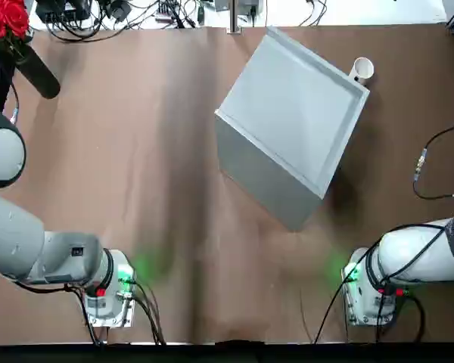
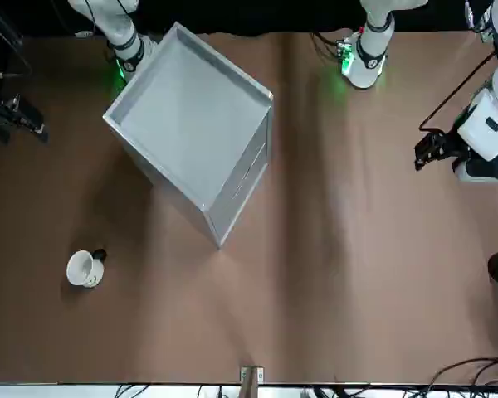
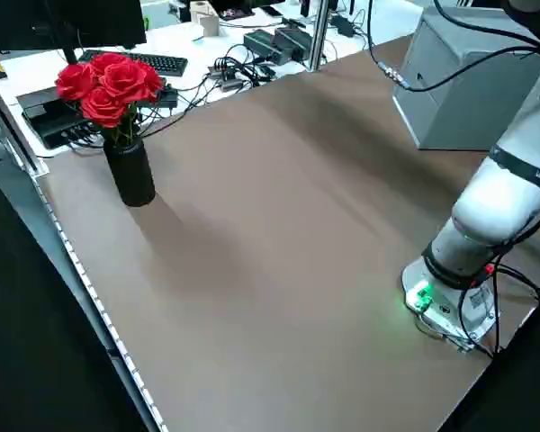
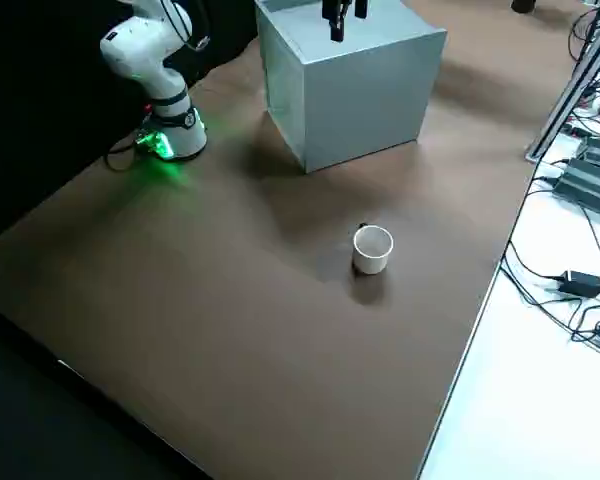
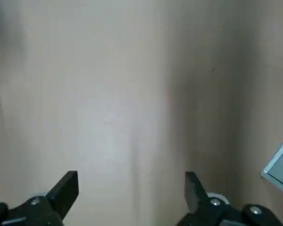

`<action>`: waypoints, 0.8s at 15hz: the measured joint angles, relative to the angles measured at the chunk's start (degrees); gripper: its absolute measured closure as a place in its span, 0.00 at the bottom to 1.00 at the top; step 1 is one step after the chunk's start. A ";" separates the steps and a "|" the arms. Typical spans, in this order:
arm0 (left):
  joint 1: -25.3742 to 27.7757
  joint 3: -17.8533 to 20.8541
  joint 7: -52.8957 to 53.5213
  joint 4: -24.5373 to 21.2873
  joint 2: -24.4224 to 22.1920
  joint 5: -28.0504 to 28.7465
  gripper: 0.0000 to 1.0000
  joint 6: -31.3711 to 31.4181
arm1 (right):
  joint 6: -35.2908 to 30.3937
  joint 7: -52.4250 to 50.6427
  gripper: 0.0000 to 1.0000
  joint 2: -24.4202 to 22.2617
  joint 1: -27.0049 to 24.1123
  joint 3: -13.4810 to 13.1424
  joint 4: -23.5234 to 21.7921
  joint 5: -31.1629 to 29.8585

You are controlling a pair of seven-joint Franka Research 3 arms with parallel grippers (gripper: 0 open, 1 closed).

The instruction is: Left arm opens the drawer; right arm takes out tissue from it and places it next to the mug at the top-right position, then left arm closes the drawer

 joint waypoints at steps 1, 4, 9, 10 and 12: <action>0.00 -0.01 0.13 0.00 0.00 0.00 0.00 -0.25 | 0.01 0.00 0.00 0.00 0.03 0.00 0.00 0.00; -0.02 -0.03 0.09 0.00 0.01 0.00 0.00 -1.82 | 0.03 0.00 0.00 0.00 0.06 -0.01 0.00 0.00; -0.58 -0.22 0.18 0.04 1.63 0.00 0.00 -2.25 | 0.04 0.00 0.00 0.00 0.07 -0.03 0.00 0.00; -0.63 -0.34 0.39 0.04 2.52 0.00 0.00 -2.88 | 0.04 0.00 0.00 0.00 0.07 -0.03 0.00 0.00; -0.64 -0.45 0.51 0.06 4.83 0.00 0.00 -6.42 | 0.29 0.00 0.00 0.00 0.08 -0.03 -0.01 0.00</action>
